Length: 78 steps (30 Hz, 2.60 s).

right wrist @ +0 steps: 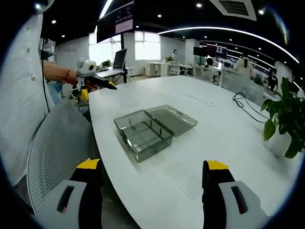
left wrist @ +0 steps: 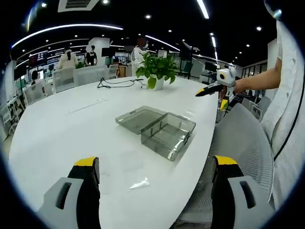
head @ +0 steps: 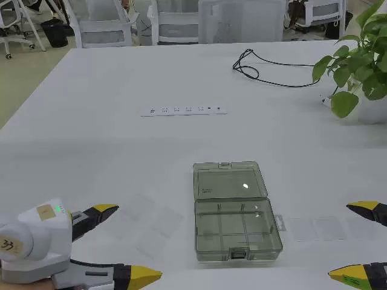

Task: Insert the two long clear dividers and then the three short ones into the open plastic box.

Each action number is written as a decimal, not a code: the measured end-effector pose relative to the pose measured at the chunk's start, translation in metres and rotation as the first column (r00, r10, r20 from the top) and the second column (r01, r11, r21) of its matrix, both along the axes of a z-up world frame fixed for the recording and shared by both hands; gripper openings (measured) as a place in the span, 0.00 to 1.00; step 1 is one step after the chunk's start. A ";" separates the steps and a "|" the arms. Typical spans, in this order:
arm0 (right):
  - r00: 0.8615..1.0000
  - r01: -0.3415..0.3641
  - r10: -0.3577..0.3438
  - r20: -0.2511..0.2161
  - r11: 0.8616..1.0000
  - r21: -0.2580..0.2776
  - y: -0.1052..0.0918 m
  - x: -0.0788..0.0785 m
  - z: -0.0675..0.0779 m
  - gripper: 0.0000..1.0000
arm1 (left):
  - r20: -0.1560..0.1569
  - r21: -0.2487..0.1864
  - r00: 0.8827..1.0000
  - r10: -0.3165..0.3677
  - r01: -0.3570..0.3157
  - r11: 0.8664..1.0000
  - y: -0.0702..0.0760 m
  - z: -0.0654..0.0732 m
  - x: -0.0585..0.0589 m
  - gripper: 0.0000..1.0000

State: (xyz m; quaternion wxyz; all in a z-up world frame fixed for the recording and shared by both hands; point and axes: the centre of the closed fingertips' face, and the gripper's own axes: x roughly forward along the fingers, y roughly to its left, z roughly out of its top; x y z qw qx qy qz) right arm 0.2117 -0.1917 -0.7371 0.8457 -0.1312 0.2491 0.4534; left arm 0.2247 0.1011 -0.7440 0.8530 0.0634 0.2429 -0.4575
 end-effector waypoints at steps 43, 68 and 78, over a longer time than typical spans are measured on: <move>1.000 -0.004 0.004 -0.003 1.000 -0.002 0.002 0.004 -0.001 0.87 | -0.016 0.019 1.000 -0.004 0.005 1.000 0.000 -0.002 0.005 1.00; 1.000 0.012 -0.012 -0.015 1.000 0.012 0.005 0.004 -0.004 0.86 | -0.089 0.144 0.989 0.115 -0.102 0.984 0.039 -0.024 0.045 0.85; 0.999 0.031 -0.030 -0.020 0.999 0.021 0.005 0.003 -0.004 0.85 | -0.137 0.249 0.974 0.183 -0.145 0.958 0.057 -0.047 0.072 0.70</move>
